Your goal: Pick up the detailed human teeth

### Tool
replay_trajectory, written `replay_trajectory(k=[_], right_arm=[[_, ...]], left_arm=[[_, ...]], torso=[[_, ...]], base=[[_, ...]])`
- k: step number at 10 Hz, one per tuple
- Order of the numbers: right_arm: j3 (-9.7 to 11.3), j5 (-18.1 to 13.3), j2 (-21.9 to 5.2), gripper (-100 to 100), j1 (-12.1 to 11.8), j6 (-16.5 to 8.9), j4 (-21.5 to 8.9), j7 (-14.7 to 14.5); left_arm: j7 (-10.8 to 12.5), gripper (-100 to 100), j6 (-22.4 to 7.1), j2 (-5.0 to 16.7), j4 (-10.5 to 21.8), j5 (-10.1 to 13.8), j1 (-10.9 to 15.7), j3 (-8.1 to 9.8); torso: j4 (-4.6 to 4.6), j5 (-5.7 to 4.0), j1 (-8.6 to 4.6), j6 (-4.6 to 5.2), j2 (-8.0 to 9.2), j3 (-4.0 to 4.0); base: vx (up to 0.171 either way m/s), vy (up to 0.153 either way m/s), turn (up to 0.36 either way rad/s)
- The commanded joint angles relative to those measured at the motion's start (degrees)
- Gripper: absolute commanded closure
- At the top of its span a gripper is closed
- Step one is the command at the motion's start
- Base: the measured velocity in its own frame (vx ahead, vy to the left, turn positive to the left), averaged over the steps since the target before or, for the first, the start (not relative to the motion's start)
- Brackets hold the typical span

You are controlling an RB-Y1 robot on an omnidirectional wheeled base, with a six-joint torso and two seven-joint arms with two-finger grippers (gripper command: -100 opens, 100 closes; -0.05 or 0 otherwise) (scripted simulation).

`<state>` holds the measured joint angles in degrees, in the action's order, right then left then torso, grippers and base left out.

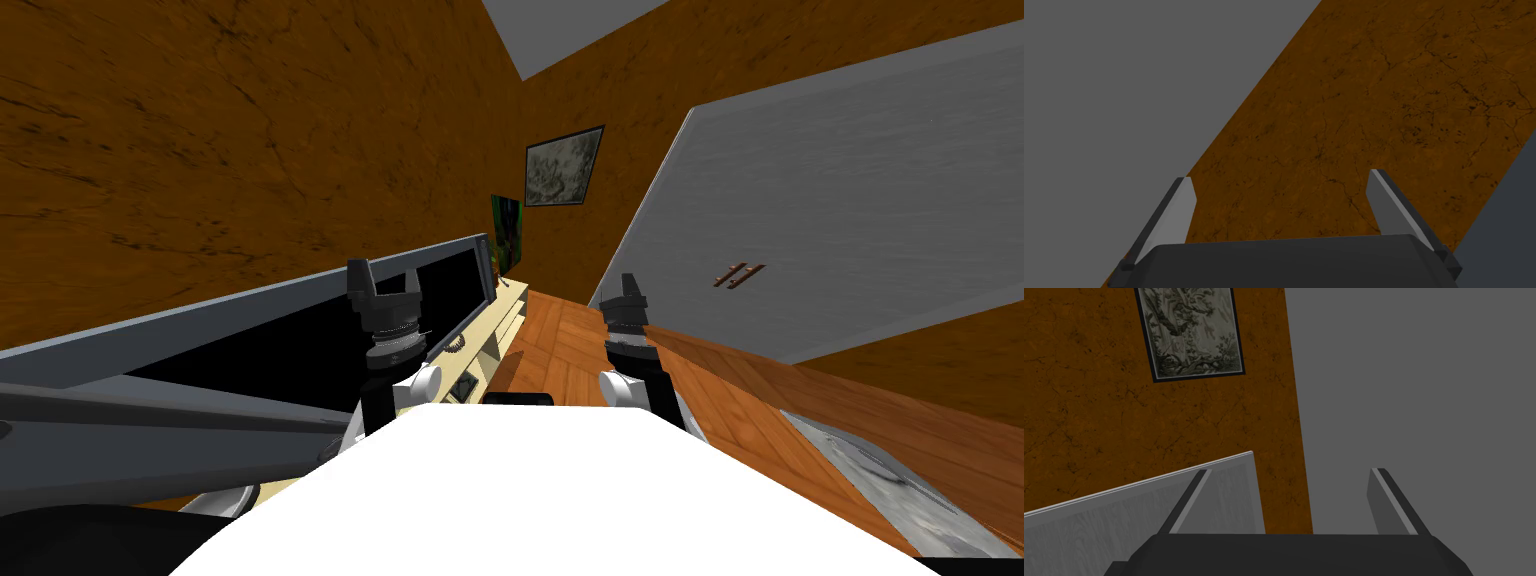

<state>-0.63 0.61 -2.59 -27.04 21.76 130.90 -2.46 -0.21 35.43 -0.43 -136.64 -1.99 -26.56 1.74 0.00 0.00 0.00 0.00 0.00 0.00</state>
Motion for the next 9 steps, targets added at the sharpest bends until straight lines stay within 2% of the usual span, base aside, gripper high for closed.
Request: replay_trajectory(k=[1, 5, 8, 9], right_arm=[[0.0, 0.0, 0.0, 0, 0.0, 0.0, 0.0, 0.0], [0.0, 0.0, 0.0, 0, 0.0, 0.0, 0.0, 0.0], [0.0, 0.0, 0.0, 0, 0.0, 0.0, 0.0, 0.0], [0.0, 0.0, 0.0, 0, 0.0, 0.0, 0.0, 0.0]], left_arm=[[0.2, -100, -0.8, 2.0, 0.6, 0.1, 0.4, 0.15], [1.5, -100, -5.4, 6.8, 4.0, 0.9, 2.5, 0.98], [3.0, -100, -10.3, 8.8, 8.1, 1.7, 5.2, 1.88], [3.0, -100, -10.8, 8.8, 8.1, 1.7, 5.2, 1.88]], torso=[[0.0, 0.0, 0.0, 0.0, 0.0, 0.0], [0.01, -0.02, -0.09, 0.0, 0.06, 0.03], [0.02, -0.03, -0.15, 0.0, 0.12, 0.07], [0.03, -0.04, -0.18, 0.01, 0.14, 0.08]], base=[[-0.003, -0.005, 0.017], [-0.018, -0.026, 0.03], [-0.039, -0.045, 0.042], [-0.031, -0.041, 0.013]])
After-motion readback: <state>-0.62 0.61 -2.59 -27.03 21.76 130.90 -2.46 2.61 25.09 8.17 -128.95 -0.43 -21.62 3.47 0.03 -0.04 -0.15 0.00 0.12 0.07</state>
